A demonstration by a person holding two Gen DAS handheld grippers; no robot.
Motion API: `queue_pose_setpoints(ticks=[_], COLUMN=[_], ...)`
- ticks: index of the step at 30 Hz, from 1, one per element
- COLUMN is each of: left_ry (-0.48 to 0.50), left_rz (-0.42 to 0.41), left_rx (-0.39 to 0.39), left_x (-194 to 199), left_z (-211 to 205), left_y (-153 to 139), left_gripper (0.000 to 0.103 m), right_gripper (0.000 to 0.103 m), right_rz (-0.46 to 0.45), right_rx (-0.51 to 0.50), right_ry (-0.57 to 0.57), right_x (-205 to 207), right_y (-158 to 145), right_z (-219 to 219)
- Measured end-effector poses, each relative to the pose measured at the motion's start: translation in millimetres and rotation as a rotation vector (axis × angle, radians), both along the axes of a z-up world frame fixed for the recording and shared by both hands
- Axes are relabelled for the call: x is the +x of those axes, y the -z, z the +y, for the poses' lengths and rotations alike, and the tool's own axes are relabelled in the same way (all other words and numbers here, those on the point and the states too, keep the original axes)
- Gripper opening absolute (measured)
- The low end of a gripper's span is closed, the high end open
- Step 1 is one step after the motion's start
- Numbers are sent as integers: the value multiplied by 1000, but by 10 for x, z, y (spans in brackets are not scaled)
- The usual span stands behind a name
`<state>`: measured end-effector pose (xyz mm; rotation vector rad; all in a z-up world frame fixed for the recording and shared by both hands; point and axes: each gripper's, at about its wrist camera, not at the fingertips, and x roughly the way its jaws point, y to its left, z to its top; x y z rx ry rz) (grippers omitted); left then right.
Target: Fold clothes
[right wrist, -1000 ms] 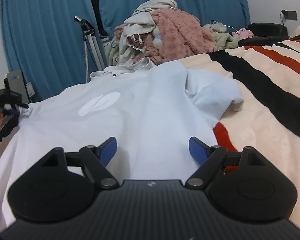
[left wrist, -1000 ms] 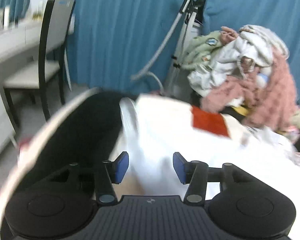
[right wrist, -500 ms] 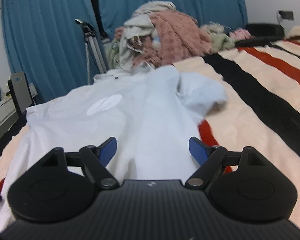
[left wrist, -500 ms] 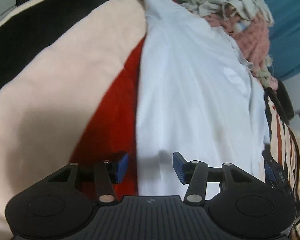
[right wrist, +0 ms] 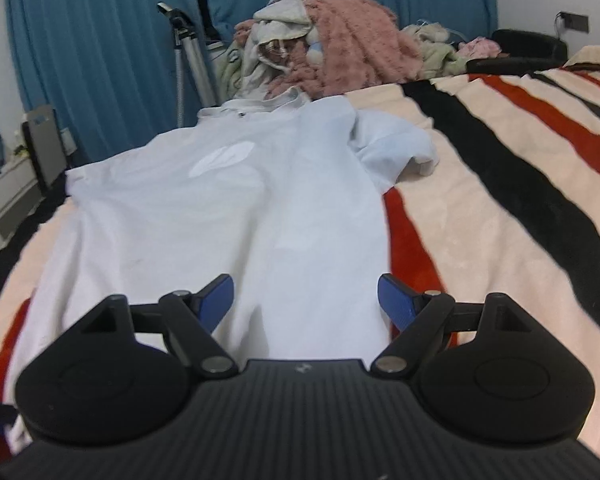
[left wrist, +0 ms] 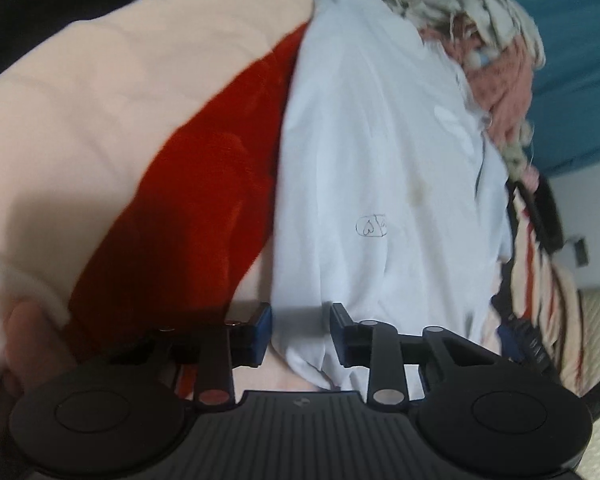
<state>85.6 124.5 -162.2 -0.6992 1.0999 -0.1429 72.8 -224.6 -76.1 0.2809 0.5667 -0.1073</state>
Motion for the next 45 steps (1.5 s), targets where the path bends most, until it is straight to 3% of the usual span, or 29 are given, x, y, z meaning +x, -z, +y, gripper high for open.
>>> queue_pose_setpoints(ticks=[6, 9, 11, 16, 20, 23, 26, 28, 30, 32, 35, 36, 37, 39, 41, 45], left_ry=[-6, -32, -36, -9, -62, -14, 39, 54, 84, 118, 170, 200, 247, 342, 422, 460], left_rz=[19, 34, 41, 15, -10, 18, 57, 88, 106, 118, 138, 147, 160, 186, 208, 209], left_rx=[-1, -36, -55, -1, 89, 105, 128, 150, 157, 157, 156, 149, 131, 95, 77, 175], left_x=[55, 101, 137, 252, 375, 514, 544, 529, 537, 555, 581, 583, 577, 563, 544, 489], left_z=[67, 138, 187, 404, 750, 812, 829, 879, 896, 900, 905, 896, 872, 824, 789, 854], left_y=[76, 106, 65, -381, -797, -811, -675, -571, -514, -476, -420, -425, -462, -537, -621, -703], left_gripper=[32, 13, 9, 6, 6, 6, 16, 43, 58, 60, 56, 48, 28, 6, 5, 6], right_gripper=[82, 79, 79, 79, 79, 80, 79, 79, 79, 80, 80, 80, 80, 80, 80, 80], right_rz=[5, 41, 86, 131, 129, 126, 125, 123, 120, 114, 107, 107, 107, 107, 106, 94], right_rx=[15, -5, -56, -70, -74, -64, -53, -51, -50, -47, -42, -43, -44, -51, -57, -69], right_ry=[-107, -169, -175, -161, -154, -147, -137, -134, -132, -126, -116, -115, -114, -113, -109, -97], right_x=[-98, -42, 22, 119, 126, 135, 139, 133, 127, 128, 130, 129, 128, 126, 123, 108], right_y=[-48, 20, 116, 246, 253, 243, 241, 235, 227, 217, 205, 204, 203, 204, 194, 155], right_z=[310, 458, 528, 485, 476, 468, 436, 428, 421, 409, 388, 385, 384, 387, 389, 377])
